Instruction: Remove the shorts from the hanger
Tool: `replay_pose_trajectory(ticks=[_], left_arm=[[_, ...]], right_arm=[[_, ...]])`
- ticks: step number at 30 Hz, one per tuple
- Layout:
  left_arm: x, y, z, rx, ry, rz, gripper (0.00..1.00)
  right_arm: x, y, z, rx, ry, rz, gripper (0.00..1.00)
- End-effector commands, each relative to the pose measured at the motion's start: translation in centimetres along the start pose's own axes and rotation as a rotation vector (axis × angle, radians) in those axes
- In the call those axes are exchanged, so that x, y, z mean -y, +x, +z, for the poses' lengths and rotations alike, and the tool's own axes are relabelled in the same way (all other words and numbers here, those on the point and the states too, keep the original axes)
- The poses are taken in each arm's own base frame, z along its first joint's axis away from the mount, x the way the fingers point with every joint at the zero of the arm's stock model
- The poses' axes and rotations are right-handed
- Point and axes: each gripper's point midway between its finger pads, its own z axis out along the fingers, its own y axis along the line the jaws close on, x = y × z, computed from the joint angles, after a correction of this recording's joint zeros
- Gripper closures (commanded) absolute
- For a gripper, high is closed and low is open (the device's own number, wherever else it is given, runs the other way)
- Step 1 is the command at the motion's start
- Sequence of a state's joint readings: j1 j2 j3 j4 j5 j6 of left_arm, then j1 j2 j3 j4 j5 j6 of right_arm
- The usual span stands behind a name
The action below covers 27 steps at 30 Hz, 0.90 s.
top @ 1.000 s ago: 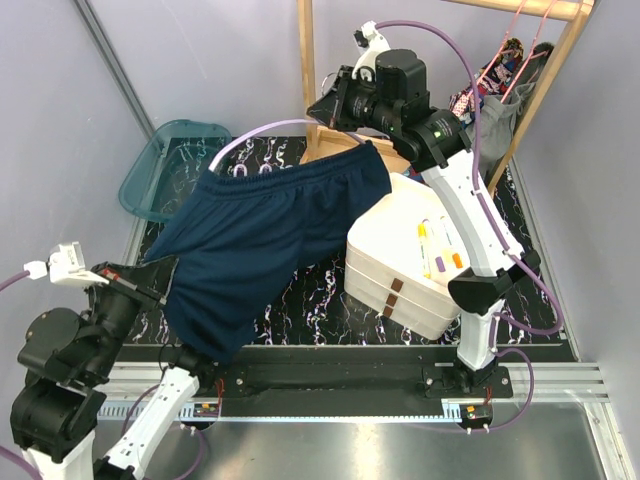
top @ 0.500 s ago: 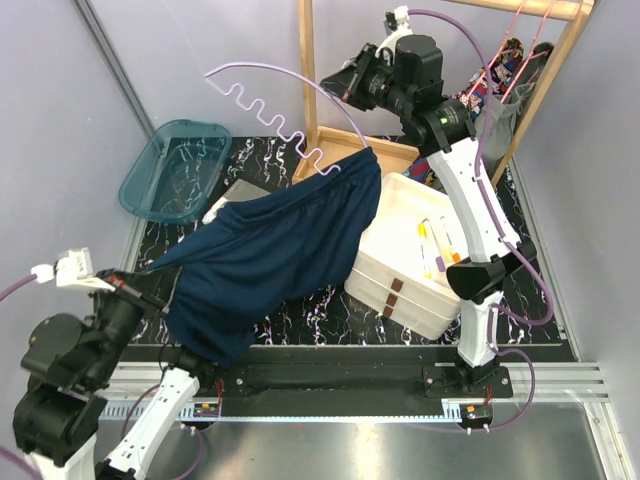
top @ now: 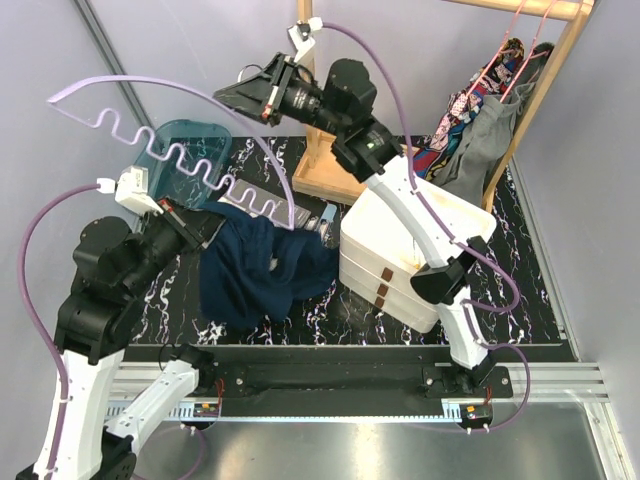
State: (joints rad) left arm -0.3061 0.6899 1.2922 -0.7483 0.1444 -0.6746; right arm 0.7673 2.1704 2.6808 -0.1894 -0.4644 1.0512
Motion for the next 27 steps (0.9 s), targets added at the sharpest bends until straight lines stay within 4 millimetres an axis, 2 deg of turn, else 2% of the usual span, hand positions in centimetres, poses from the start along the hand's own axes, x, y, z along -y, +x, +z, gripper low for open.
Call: replay_pose_trajectory(ticks=[1, 2, 4, 5, 6, 7, 8, 9, 10, 11, 13, 14, 15, 17, 19, 20, 21, 24, 27], left_arm=[[3.8, -3.4, -1.4, 0.113, 0.143, 0.02, 1.0], [3.8, -3.3, -1.7, 0.116, 0.143, 0.025, 1.0], [3.6, -3.7, -2.3, 0.137, 0.123, 0.041, 1.0], [3.6, -4.0, -3.2, 0.147, 0.111, 0.052, 1.0], [3.2, -4.5, -3.5, 0.166, 0.079, 0.064, 1.0], [2.9, -4.7, -3.9, 0.177, 0.058, 0.093, 1.0], [2.4, -4.7, -4.1, 0.171, 0.027, 0.105, 1.0], [2.3, -5.3, -4.4, 0.19, 0.011, 0.116, 1.0], [2.2, -5.2, -4.3, 0.185, 0.004, 0.125, 1.0], [2.1, -5.1, -3.5, 0.166, 0.002, 0.125, 1.0], [2.8, -4.1, -1.9, 0.095, 0.046, 0.106, 1.0], [2.8, -3.6, 0.0, 0.049, 0.055, 0.092, 1.0], [3.1, -2.6, 1.2, -0.009, 0.087, 0.078, 1.0], [2.0, -0.8, 4.2, -0.093, 0.064, 0.039, 1.0], [1.2, 0.5, 6.0, -0.147, 0.057, 0.021, 1.0], [-0.2, 2.0, 7.5, -0.194, 0.023, 0.01, 1.0], [-1.1, 2.7, 8.2, -0.216, -0.001, 0.006, 1.0], [-4.4, 6.0, 10.2, -0.304, -0.085, 0.017, 1.0], [-6.0, 8.6, 10.8, -0.372, -0.133, 0.024, 0.89]], right_arm=[[-8.9, -2.2, -1.6, 0.066, -0.246, 0.028, 1.0], [-8.4, -2.2, -1.7, 0.064, -0.211, 0.016, 1.0], [-8.7, -2.9, -2.7, 0.083, -0.171, -0.039, 1.0], [-7.2, -2.7, -2.6, 0.078, -0.123, -0.038, 1.0], [-8.1, -3.3, -3.8, 0.101, -0.094, -0.086, 1.0], [-7.8, -3.3, -4.1, 0.104, -0.065, -0.107, 1.0], [-6.6, -2.9, -4.3, 0.097, -0.018, -0.117, 1.0], [-7.4, -3.5, -5.5, 0.122, 0.008, -0.165, 1.0], [-7.2, -3.4, -5.9, 0.123, 0.031, -0.174, 1.0], [-6.5, -3.3, -6.3, 0.121, 0.064, -0.177, 1.0], [-7.6, -3.8, -7.7, 0.148, 0.089, -0.211, 1.0], [-7.7, -4.0, -8.1, 0.157, 0.104, -0.22, 1.0], [-8.3, -4.6, -9.1, 0.188, 0.129, -0.233, 1.0], [-8.8, -5.4, -10.2, 0.225, 0.162, -0.24, 1.0], [-9.7, -6.3, -11.7, 0.269, 0.193, -0.254, 1.0], [-9.8, -6.6, -12.3, 0.284, 0.206, -0.258, 1.0], [-10.6, -7.1, -13.2, 0.31, 0.206, -0.267, 1.0], [-11.2, -7.6, -14.3, 0.332, 0.213, -0.277, 1.0], [-10.7, -7.4, -14.6, 0.323, 0.224, -0.27, 1.0]])
